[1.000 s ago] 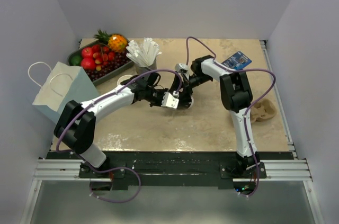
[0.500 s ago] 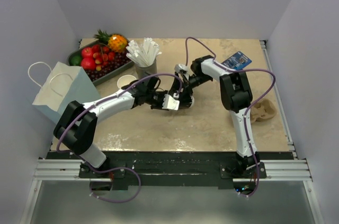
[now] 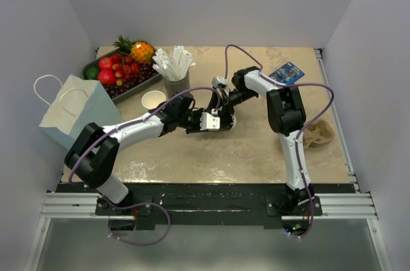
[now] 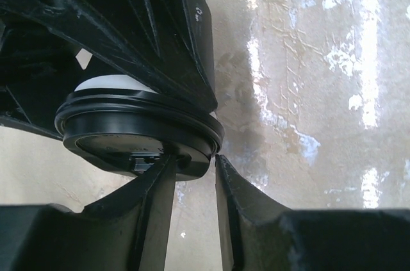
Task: Pack the takeout coffee
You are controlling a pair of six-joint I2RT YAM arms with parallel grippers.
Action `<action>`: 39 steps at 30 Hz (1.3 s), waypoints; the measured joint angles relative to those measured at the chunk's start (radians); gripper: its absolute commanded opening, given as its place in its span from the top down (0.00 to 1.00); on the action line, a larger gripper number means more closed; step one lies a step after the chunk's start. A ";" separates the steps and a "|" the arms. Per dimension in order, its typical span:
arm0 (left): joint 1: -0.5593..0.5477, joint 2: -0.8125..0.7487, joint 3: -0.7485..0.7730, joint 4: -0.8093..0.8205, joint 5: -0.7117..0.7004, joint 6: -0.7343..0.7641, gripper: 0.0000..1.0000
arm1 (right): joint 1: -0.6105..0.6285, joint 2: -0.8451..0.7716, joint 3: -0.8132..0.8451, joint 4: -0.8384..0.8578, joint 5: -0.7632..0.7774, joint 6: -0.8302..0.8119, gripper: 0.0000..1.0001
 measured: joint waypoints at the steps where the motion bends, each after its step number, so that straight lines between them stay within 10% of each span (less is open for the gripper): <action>1: -0.004 -0.002 -0.008 0.016 -0.009 -0.014 0.64 | -0.001 0.000 0.000 0.000 0.001 0.003 0.28; 7: -0.033 -0.010 -0.034 0.077 -0.085 -0.074 1.00 | -0.007 0.000 0.000 0.004 0.006 0.023 0.28; 12: -0.045 -0.010 -0.033 0.089 -0.124 -0.090 1.00 | -0.015 0.002 0.000 0.003 0.002 0.036 0.25; 15: -0.046 -0.011 -0.031 0.082 -0.127 -0.090 1.00 | -0.015 0.002 0.000 0.003 0.003 0.036 0.01; 27: -0.039 -0.081 0.027 -0.066 -0.198 -0.027 1.00 | 0.003 -0.006 0.054 0.017 0.024 0.021 0.01; 39: -0.023 -0.103 0.151 -0.246 -0.295 0.063 1.00 | -0.027 -0.270 -0.109 0.542 0.314 0.392 0.01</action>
